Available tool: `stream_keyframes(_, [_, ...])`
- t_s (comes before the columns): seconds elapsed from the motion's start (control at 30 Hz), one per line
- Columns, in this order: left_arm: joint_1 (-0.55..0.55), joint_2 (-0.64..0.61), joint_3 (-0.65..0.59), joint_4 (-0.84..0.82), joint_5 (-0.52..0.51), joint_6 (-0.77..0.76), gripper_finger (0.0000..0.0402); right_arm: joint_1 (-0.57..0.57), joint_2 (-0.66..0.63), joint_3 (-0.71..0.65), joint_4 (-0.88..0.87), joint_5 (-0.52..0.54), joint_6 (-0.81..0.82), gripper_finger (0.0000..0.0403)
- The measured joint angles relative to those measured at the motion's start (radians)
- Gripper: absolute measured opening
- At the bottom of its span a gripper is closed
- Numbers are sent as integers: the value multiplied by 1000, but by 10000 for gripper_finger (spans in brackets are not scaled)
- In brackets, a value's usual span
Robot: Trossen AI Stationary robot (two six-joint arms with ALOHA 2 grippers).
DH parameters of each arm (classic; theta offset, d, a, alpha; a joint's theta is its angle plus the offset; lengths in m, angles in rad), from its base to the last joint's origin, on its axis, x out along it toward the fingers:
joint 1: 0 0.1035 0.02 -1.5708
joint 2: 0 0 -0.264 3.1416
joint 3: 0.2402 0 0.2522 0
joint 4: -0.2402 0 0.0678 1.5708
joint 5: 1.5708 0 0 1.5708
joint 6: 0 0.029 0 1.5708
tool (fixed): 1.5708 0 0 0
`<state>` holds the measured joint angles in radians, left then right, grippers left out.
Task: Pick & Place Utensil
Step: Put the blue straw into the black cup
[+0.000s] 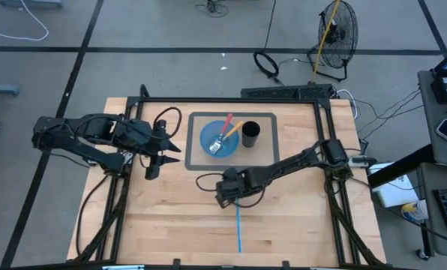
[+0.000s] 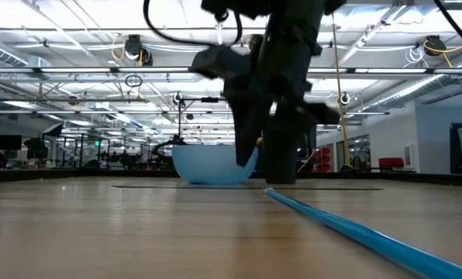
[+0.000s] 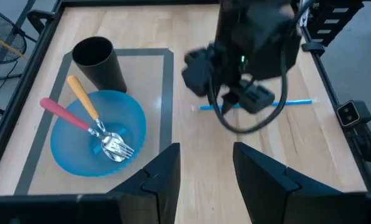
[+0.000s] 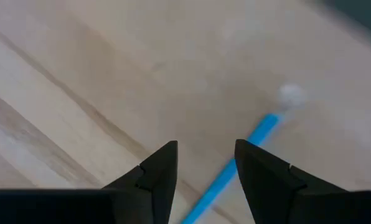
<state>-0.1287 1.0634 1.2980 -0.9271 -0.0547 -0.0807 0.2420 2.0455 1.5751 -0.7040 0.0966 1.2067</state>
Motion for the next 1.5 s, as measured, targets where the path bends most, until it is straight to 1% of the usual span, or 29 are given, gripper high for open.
stream_keyframes(0.1, [0, 0, 0, -7, 0, 0, 152, -10, -2, 34, -76, 39, -19, 154])
stream_keyframes(0.2, [0, 0, 0, -6, 0, 0, 152, -26, 1, 36, -108, 20, -25, 154])
stream_keyframes(0.33, [0, 0, 0, -11, 0, -3, 152, -43, 28, 36, -93, -18, -43, 154])
stream_keyframes(0.67, [0, 0, 0, -21, 0, -7, 152, -39, 32, 34, -161, -20, -38, 154])
stream_keyframes(0.83, [0, 0, 0, -21, 0, -6, 152, -39, 31, 31, -137, -29, -38, 154])
stream_keyframes(0.93, [0, 0, 0, -21, 0, -8, 152, -39, 30, -10, -77, -57, -15, 154])
stream_keyframes(1.1, [0, 0, 0, -20, 0, -11, 152, -36, 27, -65, -65, -121, 14, 154])
stream_keyframes(1.23, [0, 0, 0, -19, 0, -12, 152, -27, 25, -89, -28, -121, 36, 154])
stream_keyframes(1.37, [0, 0, 0, -18, 0, -12, 152, -21, 25, -92, -33, -119, 25, 136])
stream_keyframes(1.5, [0, 0, 0, -18, 0, -12, 152, -19, 27, -93, -64, -114, -1, 94])
